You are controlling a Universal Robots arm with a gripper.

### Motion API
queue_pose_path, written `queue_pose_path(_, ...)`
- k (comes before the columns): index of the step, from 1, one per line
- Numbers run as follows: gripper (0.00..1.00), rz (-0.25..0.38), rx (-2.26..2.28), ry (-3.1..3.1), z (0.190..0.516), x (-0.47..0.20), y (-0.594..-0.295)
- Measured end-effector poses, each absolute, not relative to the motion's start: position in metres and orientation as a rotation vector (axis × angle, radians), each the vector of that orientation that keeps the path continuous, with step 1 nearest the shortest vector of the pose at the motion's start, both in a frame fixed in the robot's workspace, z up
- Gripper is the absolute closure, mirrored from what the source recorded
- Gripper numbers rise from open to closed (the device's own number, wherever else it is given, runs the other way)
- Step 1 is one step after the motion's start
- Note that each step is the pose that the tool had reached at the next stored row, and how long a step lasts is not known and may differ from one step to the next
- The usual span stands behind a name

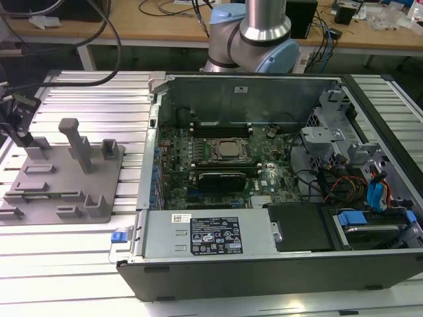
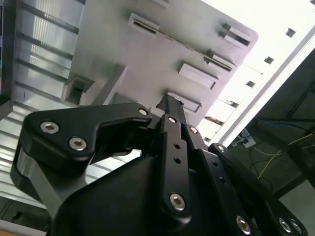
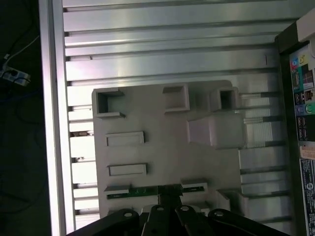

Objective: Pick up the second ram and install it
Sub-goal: 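Reach for the second ram, then pick up the second ram and move it above second insertion slot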

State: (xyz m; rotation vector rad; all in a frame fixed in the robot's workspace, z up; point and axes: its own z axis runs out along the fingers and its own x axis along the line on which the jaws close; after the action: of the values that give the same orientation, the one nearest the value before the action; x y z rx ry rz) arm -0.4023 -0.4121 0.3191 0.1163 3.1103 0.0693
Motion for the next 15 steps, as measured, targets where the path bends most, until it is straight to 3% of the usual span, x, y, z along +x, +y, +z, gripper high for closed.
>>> queue_pose_path(15, 0.92, 0.069, 0.116, 3.110, 0.3163, -0.4023, -0.4150)
